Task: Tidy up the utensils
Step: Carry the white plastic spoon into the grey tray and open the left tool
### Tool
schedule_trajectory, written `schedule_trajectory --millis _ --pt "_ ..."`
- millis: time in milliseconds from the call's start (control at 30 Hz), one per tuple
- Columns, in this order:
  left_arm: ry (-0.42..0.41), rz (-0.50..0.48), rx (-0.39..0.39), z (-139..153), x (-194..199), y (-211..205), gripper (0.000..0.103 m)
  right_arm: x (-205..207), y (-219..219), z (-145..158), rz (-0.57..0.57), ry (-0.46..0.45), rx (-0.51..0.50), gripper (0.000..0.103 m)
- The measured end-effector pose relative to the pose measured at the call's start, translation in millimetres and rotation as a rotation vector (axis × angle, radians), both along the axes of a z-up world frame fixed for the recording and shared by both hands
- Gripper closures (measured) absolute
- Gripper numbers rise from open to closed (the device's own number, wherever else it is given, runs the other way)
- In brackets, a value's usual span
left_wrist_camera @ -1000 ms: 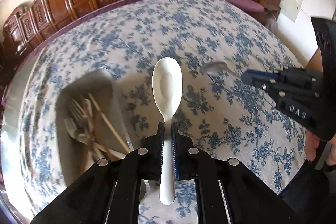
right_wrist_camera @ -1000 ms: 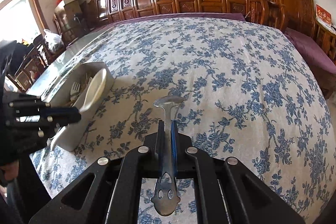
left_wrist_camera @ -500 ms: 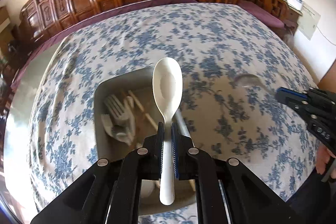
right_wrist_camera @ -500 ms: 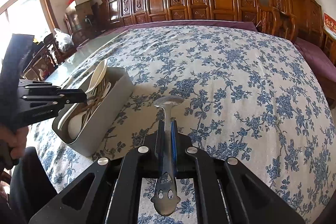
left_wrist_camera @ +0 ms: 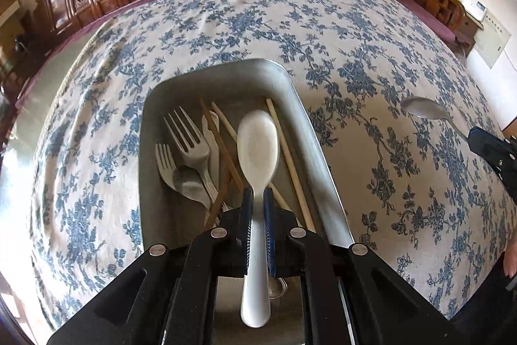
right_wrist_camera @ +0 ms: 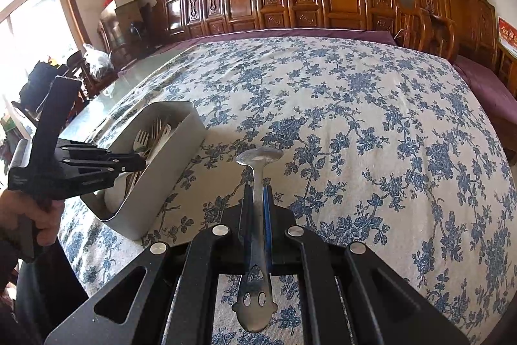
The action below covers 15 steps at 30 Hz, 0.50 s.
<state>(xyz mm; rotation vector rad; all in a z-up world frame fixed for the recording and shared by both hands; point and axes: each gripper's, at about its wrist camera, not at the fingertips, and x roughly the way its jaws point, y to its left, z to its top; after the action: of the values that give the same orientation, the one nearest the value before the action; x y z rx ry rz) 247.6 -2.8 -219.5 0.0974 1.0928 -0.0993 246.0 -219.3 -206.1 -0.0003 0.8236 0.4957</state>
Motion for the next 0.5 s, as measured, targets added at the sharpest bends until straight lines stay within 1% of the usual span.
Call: schedule_trajectory --millis 100,133,200,333,500 --pt "-0.003 0.000 -0.002 1.5 -2.7 0.6 0.094 -1.0 0.6 0.2 -0.002 0.001 -0.002 0.096" --pt "-0.009 0.001 -0.004 3.5 -4.4 1.7 0.090 -1.6 0.9 0.2 -0.002 0.002 -0.002 0.096" --pt "-0.024 0.002 -0.011 9.2 -9.1 5.0 0.086 -3.9 2.9 1.4 0.002 0.000 -0.004 0.096" --pt "-0.055 0.005 -0.011 22.5 -18.0 13.6 0.085 -7.1 7.7 7.0 0.009 -0.007 -0.003 0.096" --pt "-0.097 0.013 -0.022 42.7 -29.7 27.2 0.085 -12.7 20.7 22.5 0.023 -0.033 -0.001 0.096"
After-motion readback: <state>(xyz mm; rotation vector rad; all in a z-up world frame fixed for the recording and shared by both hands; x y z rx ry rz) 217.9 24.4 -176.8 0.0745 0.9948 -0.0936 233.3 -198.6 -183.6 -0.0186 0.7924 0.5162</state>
